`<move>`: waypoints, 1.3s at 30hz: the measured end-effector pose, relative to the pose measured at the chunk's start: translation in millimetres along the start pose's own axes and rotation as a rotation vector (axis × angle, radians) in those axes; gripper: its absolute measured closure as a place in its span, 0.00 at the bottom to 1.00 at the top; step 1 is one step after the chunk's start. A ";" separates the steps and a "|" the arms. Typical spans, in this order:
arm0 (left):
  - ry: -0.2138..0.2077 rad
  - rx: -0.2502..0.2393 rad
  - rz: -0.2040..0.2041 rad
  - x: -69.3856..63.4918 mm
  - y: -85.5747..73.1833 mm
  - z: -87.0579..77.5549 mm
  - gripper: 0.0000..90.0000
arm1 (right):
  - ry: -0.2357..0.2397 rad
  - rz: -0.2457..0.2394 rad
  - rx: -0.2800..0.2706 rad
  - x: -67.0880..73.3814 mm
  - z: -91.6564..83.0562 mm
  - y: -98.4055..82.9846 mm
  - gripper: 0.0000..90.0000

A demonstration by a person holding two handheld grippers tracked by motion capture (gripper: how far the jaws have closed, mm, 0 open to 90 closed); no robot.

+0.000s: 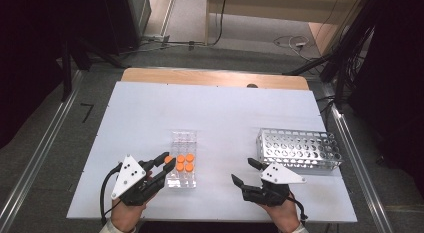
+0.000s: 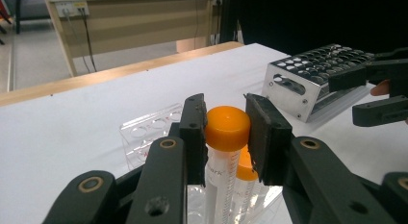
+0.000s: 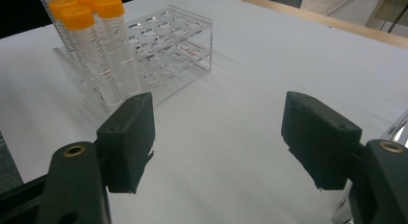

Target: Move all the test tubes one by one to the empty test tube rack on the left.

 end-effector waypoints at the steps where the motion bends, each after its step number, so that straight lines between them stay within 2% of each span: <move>1: 0.000 0.001 0.000 -0.1 -0.4 0.4 0.78 | -0.001 0.001 0.001 0.1 0.0 -0.1 0.29; 22: -0.014 0.026 -0.025 -0.6 -7.7 3.8 0.77 | -0.001 -0.002 0.007 0.6 0.8 -1.2 0.29; 27: -0.031 0.017 -0.049 0.0 -6.6 2.4 0.73 | -0.001 -0.003 0.005 0.3 0.7 -1.1 0.29; 39: -0.028 0.006 -0.060 2.4 -4.7 0.6 0.68 | -0.003 0.001 0.004 -0.4 0.6 -1.0 0.29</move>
Point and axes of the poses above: each handheld gripper's, and its own axes: z roughly forward along the jaws, y roughly out of its top, x roughly to its left, the point moved 8 cm from there along z, roughly forward along the jaws, and after that the axes turned 1 degree about -z, right-handed, at the moved point
